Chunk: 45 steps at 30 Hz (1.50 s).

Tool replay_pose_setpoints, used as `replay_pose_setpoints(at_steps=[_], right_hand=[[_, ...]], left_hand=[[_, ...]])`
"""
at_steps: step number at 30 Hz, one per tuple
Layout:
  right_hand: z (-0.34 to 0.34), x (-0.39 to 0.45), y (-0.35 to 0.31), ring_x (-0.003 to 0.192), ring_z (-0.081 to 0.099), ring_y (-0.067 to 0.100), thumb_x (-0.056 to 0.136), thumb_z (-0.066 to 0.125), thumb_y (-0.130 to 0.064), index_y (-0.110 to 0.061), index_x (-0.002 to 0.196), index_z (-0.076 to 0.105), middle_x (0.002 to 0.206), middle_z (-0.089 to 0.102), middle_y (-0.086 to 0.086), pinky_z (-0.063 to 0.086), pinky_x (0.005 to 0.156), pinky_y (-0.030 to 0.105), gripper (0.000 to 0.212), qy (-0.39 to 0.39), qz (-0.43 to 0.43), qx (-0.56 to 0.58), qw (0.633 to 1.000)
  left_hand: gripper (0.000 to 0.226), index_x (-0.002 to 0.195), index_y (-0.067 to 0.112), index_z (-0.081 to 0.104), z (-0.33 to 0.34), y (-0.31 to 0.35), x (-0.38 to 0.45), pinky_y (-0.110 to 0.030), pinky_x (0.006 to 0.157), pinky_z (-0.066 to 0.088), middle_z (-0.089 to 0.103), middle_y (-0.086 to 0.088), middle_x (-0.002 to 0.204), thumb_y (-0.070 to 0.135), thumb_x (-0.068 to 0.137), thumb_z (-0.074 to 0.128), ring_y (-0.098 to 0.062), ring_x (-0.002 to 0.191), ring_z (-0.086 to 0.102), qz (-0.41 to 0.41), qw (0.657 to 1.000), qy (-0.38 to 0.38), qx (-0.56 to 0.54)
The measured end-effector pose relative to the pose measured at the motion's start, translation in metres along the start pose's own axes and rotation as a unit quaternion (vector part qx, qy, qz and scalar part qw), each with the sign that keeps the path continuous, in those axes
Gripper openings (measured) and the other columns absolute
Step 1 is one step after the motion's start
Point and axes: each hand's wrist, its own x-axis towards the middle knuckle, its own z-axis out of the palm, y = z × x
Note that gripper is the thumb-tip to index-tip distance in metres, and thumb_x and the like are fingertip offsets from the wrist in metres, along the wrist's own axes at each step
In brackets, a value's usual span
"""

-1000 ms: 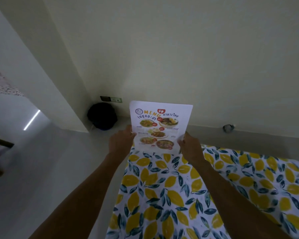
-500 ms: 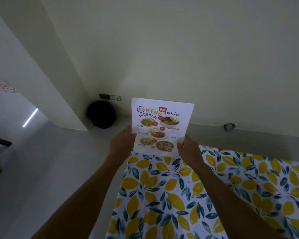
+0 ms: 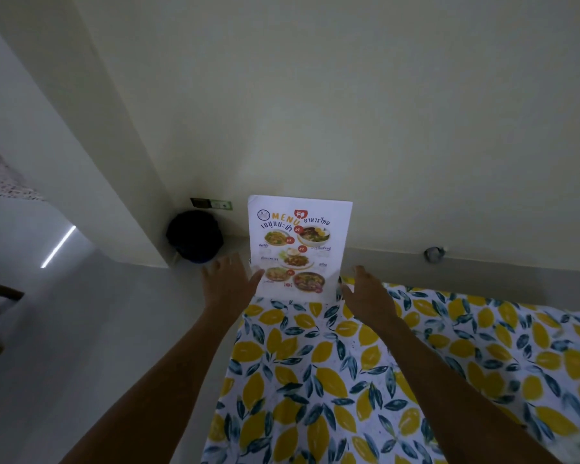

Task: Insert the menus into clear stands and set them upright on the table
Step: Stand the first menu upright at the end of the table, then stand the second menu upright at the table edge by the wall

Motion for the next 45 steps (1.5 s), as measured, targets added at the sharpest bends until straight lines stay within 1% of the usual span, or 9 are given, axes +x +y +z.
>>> replay_pose_setpoints(at_steps=[4,9,14,19,21,25,28,37,45], right_hand=[[-0.008,-0.034,0.006,0.133,0.042,0.042,0.099,0.04,-0.047,-0.013,0.15,0.026,0.148,0.042,0.019,0.041,0.104,0.049,0.063,-0.005,-0.035,-0.15,0.988],[-0.015,-0.085,0.012,0.144,0.029,0.041,0.097,0.038,-0.055,-0.021,0.155,0.018,0.16,0.026,0.014,0.028,0.115,0.053,0.07,-0.007,-0.072,-0.227,0.971],[-0.026,-0.143,0.017,0.142,0.031,0.041,0.097,0.038,-0.054,-0.02,0.154,0.021,0.16,0.028,0.012,0.032,0.112,0.053,0.068,0.004,-0.105,-0.246,0.963],[-0.036,-0.219,0.022,0.132,0.043,0.04,0.1,0.036,-0.05,-0.016,0.149,0.03,0.149,0.043,0.014,0.04,0.106,0.053,0.06,0.016,-0.148,-0.249,0.957],[-0.039,-0.253,0.029,0.135,0.041,0.041,0.101,0.037,-0.048,-0.016,0.149,0.032,0.15,0.043,0.015,0.039,0.107,0.054,0.058,0.024,-0.156,-0.234,0.959],[-0.04,-0.315,0.063,0.135,0.04,0.04,0.1,0.037,-0.049,-0.018,0.148,0.032,0.149,0.043,0.014,0.039,0.107,0.054,0.058,0.023,-0.147,-0.225,0.963],[-0.044,-0.362,0.099,0.136,0.041,0.038,0.099,0.037,-0.05,-0.018,0.148,0.033,0.15,0.043,0.014,0.039,0.107,0.052,0.058,0.037,-0.122,-0.224,0.966],[-0.088,-0.462,0.21,0.123,0.05,0.039,0.098,0.04,-0.051,-0.017,0.141,0.039,0.136,0.053,0.013,0.043,0.1,0.052,0.054,0.07,-0.028,-0.238,0.968],[-0.12,-0.471,0.286,0.127,0.049,0.037,0.097,0.041,-0.052,-0.019,0.142,0.039,0.142,0.051,0.012,0.044,0.103,0.051,0.056,0.091,0.04,-0.22,0.97]], left_hand=[[0.065,0.097,0.008,0.06,-0.008,0.004,-0.036,-0.043,0.078,0.043,0.064,-0.012,0.093,0.071,0.084,0.048,-0.031,0.087,0.062,0.064,0.996,0.057,0.004],[0.089,0.132,0.015,0.053,-0.025,0.02,-0.085,-0.054,0.1,0.034,0.06,-0.009,0.129,0.079,0.082,0.017,-0.03,0.117,0.057,0.102,0.994,0.032,0.012],[0.083,0.136,0.016,0.053,-0.052,0.038,-0.147,-0.052,0.1,0.035,0.059,-0.01,0.134,0.077,0.085,0.03,-0.033,0.119,0.055,0.118,0.992,0.043,0.029],[0.079,0.126,0.016,0.06,-0.07,0.053,-0.218,-0.051,0.094,0.043,0.064,-0.011,0.127,0.076,0.083,0.033,-0.035,0.112,0.059,0.129,0.99,0.049,0.023],[0.08,0.124,0.016,0.062,-0.074,0.06,-0.247,-0.052,0.096,0.043,0.064,-0.011,0.125,0.078,0.083,0.032,-0.035,0.112,0.059,0.129,0.99,0.051,0.016],[0.082,0.143,0.019,0.044,-0.083,0.08,-0.31,-0.055,0.111,0.028,0.048,-0.009,0.147,0.077,0.087,0.03,-0.031,0.134,0.043,0.127,0.991,0.023,0.027],[0.085,0.149,0.018,0.035,-0.089,0.101,-0.358,-0.053,0.114,0.023,0.038,-0.008,0.155,0.076,0.088,0.025,-0.031,0.139,0.037,0.144,0.989,0.002,0.04],[0.086,0.147,0.017,0.037,-0.093,0.185,-0.444,-0.055,0.113,0.026,0.039,-0.009,0.153,0.078,0.088,0.022,-0.03,0.138,0.038,0.236,0.971,-0.017,0.038],[0.088,0.142,0.018,0.045,-0.081,0.246,-0.44,-0.054,0.112,0.029,0.048,-0.008,0.147,0.08,0.086,0.019,-0.029,0.134,0.044,0.261,0.964,-0.009,0.04]])
